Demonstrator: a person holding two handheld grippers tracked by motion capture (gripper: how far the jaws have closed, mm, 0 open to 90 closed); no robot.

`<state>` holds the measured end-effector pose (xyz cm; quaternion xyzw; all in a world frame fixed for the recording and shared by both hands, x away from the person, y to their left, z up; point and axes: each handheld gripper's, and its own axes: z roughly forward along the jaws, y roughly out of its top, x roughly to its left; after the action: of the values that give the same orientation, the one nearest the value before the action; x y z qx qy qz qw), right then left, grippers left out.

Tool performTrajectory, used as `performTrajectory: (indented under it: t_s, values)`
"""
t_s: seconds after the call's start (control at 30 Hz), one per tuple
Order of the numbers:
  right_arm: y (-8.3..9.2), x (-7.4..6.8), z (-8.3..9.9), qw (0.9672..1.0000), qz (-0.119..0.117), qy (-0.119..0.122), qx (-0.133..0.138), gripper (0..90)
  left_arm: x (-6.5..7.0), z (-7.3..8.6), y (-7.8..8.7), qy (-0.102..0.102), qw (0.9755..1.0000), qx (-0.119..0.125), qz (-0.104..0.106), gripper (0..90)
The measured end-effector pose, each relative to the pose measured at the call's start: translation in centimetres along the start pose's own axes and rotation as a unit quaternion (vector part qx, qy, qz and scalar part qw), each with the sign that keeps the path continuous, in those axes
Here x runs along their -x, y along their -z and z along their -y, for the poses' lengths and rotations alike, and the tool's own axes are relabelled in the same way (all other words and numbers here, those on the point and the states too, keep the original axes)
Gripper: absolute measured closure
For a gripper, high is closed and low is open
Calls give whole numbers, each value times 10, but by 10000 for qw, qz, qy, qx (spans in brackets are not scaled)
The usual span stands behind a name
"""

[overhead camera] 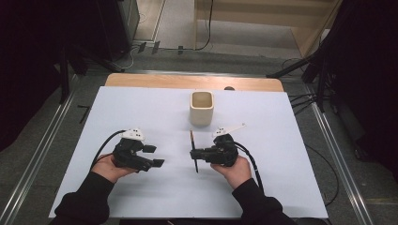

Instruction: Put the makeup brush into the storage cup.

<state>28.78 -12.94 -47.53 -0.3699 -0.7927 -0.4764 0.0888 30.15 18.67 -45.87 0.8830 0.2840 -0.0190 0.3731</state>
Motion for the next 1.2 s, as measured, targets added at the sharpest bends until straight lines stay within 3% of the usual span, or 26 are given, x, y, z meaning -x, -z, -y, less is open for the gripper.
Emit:
performTrajectory:
  t_s: [0.23, 0.7, 1.2]
  values:
    - [2, 0, 0, 10000, 60, -8, 9, 837, 3, 6, 3, -200, 9993, -166, -261, 319]
    - [5, 2, 0, 9998, 182, 17, 68, 837, 7, 18, 12, -200, 9992, -162, -314, 314]
    - [6, 4, -4, 9995, 314, 48, 23, 836, 7, 18, 11, -289, 9987, -195, -378, 246]
